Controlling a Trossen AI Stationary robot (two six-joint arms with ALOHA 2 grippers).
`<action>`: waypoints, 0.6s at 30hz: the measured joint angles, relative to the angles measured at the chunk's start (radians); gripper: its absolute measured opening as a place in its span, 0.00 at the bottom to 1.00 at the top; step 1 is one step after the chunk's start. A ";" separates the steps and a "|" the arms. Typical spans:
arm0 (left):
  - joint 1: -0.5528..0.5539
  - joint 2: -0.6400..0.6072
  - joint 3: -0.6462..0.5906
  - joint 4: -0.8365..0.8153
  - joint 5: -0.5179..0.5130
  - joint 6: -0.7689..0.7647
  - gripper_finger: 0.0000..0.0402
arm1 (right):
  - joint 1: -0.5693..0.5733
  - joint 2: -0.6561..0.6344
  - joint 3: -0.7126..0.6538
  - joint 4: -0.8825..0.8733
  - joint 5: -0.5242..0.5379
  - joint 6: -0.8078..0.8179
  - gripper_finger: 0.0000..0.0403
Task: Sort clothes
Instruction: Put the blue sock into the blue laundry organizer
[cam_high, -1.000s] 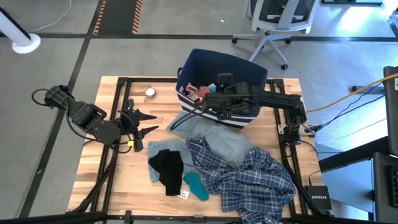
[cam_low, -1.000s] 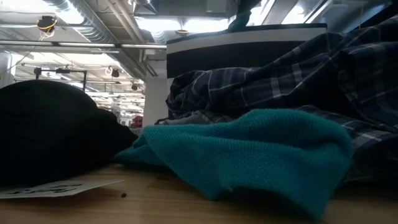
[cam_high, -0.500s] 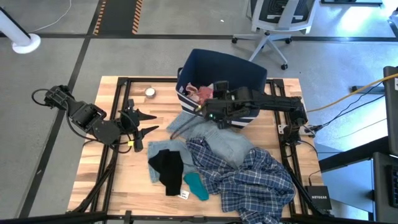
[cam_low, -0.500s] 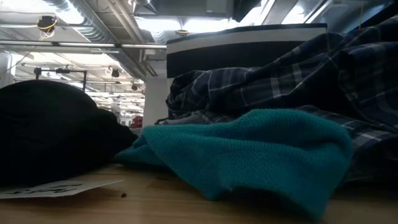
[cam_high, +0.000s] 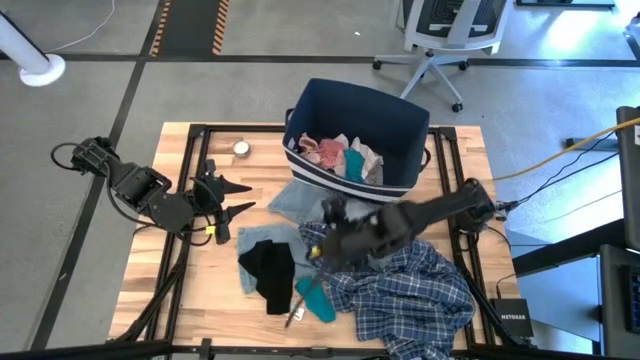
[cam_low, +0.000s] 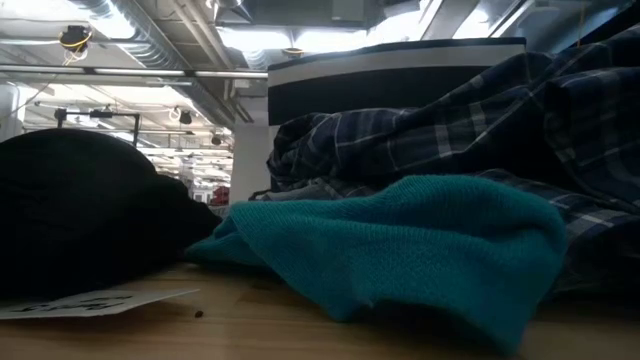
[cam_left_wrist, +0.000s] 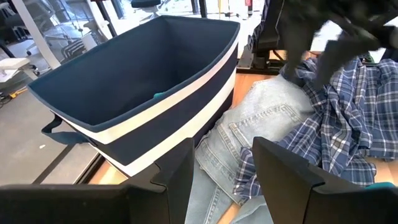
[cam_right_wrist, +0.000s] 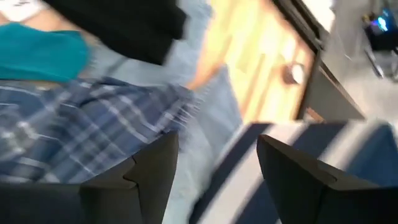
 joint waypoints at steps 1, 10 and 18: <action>0.000 0.000 0.000 0.000 0.000 0.000 0.39 | 0.014 0.018 0.000 0.005 -0.009 -0.004 0.59; 0.000 0.000 0.000 0.008 0.000 -0.005 0.39 | 0.070 0.201 -0.001 0.089 -0.158 -0.052 0.59; 0.000 0.000 0.000 0.009 0.000 0.003 0.39 | 0.071 0.310 -0.001 0.232 -0.280 -0.040 0.59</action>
